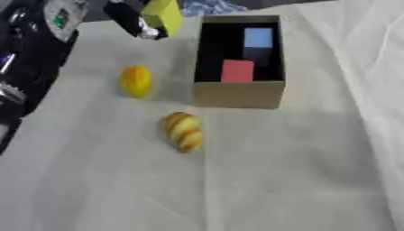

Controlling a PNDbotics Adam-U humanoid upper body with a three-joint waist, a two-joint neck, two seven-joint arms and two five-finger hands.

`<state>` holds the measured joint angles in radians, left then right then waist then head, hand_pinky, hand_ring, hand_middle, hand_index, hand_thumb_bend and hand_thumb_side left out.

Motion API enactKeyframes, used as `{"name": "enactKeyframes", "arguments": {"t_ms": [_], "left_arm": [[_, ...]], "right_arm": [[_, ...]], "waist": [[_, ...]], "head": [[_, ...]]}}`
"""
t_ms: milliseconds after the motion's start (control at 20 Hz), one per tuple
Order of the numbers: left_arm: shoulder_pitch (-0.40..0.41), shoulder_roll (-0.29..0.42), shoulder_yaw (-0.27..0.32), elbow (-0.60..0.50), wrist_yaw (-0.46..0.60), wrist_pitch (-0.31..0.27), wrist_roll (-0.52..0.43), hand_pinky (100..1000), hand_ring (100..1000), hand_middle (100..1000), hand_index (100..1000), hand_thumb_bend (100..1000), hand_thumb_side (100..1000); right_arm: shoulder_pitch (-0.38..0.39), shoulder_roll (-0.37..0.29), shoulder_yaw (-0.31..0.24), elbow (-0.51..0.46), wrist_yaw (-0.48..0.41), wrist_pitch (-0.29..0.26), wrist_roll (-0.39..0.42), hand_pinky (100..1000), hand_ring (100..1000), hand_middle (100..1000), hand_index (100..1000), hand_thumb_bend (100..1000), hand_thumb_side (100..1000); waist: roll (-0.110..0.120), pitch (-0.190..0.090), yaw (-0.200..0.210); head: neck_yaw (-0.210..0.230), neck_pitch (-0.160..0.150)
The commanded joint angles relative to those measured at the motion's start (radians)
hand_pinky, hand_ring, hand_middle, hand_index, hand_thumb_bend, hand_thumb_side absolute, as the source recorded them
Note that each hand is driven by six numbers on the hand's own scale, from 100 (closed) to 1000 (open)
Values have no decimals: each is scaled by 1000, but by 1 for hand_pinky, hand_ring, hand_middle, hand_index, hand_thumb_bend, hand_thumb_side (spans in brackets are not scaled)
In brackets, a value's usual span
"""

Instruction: Pick up objects on the table and place them in the box.

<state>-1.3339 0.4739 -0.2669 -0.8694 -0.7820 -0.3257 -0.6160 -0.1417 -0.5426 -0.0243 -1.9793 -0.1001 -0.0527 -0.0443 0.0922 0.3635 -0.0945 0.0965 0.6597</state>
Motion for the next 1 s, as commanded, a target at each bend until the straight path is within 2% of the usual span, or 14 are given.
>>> {"name": "enactKeyframes", "arguments": {"t_ms": [50, 450, 1000], "left_arm": [[-39, -12, 11, -1, -15, -4, -4, 782, 683, 626, 768, 343, 459], [-42, -50, 12, 21, -51, -11, 8, 787, 697, 646, 778, 373, 484], [-50, -100, 9, 28, -47, -20, 55, 784, 690, 640, 777, 383, 492]], "right_arm": [[-11, -28, -3, -21, -3, -2, 6, 882, 779, 748, 882, 100, 728], [-17, -26, -2, -21, -6, 0, 9, 882, 778, 747, 882, 100, 729], [-29, -13, 4, -21, -16, 3, 17, 882, 777, 746, 882, 100, 729]], "waist": [[-2, -19, -5], [6, -16, -19], [7, -19, -45]], "head": [[9, -5], [19, -6], [31, -13]]}}
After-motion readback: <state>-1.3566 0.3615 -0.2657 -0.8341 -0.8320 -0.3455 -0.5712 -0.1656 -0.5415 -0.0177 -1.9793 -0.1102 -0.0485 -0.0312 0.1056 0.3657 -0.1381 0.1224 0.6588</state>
